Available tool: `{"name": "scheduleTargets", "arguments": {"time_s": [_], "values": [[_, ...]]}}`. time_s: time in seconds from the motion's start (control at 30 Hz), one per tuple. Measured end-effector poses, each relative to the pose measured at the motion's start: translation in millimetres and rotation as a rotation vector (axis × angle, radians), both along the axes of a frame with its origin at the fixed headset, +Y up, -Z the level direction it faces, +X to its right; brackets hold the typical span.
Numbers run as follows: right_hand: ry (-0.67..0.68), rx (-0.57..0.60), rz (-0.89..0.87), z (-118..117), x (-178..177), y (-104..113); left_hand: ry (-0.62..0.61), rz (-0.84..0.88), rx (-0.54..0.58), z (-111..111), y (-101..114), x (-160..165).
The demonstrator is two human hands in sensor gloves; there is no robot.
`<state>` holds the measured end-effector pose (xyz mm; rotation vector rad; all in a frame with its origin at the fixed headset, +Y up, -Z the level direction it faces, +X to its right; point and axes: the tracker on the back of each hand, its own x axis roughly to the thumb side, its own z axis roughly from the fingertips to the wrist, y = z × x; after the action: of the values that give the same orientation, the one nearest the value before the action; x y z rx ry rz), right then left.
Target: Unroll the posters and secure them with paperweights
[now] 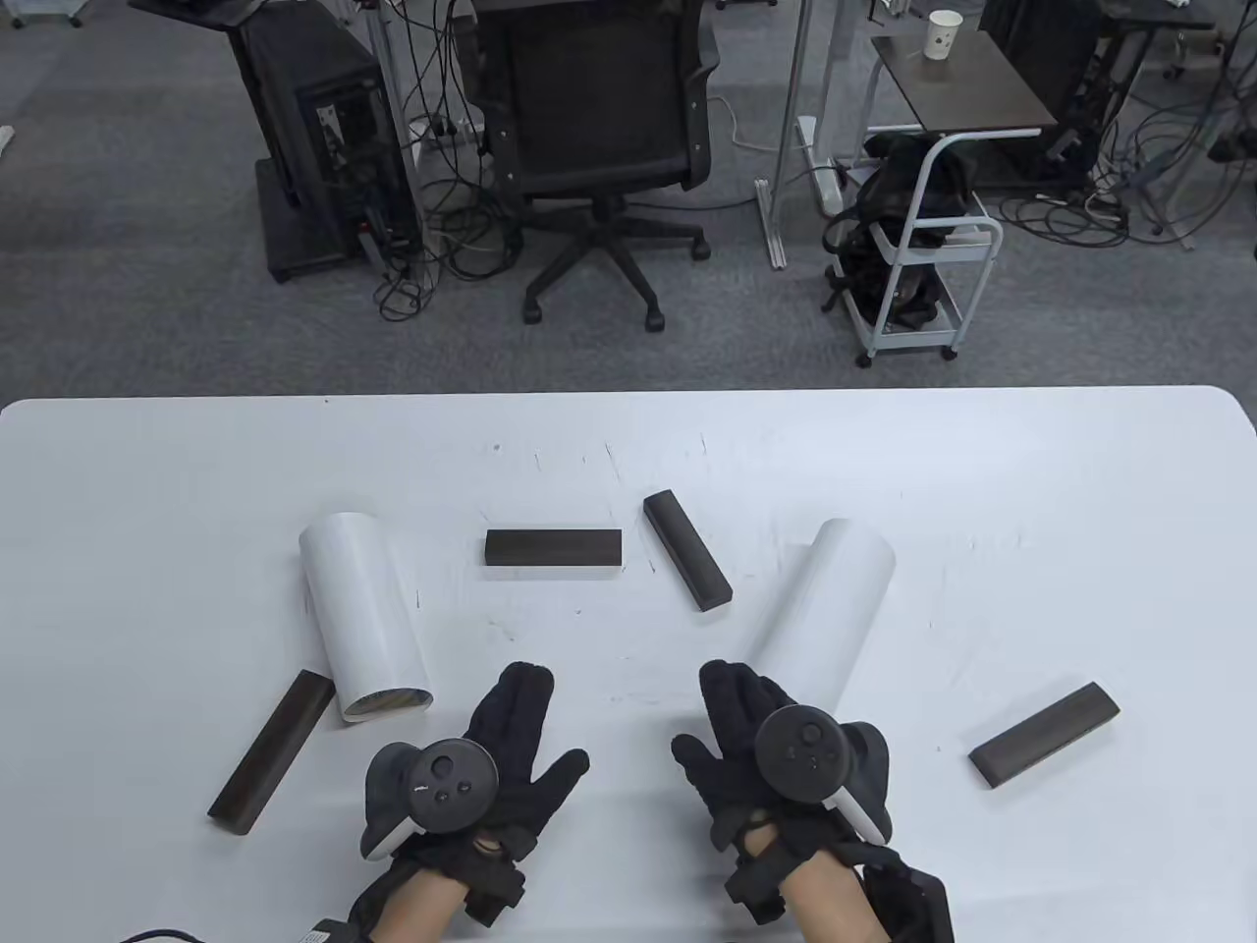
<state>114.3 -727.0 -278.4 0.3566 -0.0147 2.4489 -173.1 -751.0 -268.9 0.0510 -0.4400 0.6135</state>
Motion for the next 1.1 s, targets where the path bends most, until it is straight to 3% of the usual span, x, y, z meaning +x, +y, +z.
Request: {"name": "scheduleTargets", "arguments": {"time_s": [0.2,0.4,0.53,0.67,0.87,1.0,1.1], "values": [[-0.008,0.002,-0.03,0.1,2.2,5.4,0.001,0.006,0.001,-0.2,0.5,-1.3],[-0.157,-0.02,-0.055,-12.7,22.4,34.9,0.013,0.018,0.009,-0.3,1.4,-4.5],[-0.303,-0.063,-0.053,-34.9,35.9,60.4,0.021,0.034,0.003,-0.8,1.1,-6.5],[-0.461,-0.218,0.003,-66.0,41.8,68.8,0.021,0.032,-0.009,-0.5,1.1,-6.3],[-0.65,-0.419,0.164,-103.3,44.8,45.3,0.023,0.038,-0.02,-1.3,0.9,-6.6],[-0.735,-0.579,0.235,-119.1,52.3,7.6,0.014,0.027,-0.043,-2.9,-1.9,-4.9],[-0.747,-0.68,0.16,-118.6,55.8,-14.9,0.015,0.029,-0.048,-3.0,-1.9,-4.9]]}}
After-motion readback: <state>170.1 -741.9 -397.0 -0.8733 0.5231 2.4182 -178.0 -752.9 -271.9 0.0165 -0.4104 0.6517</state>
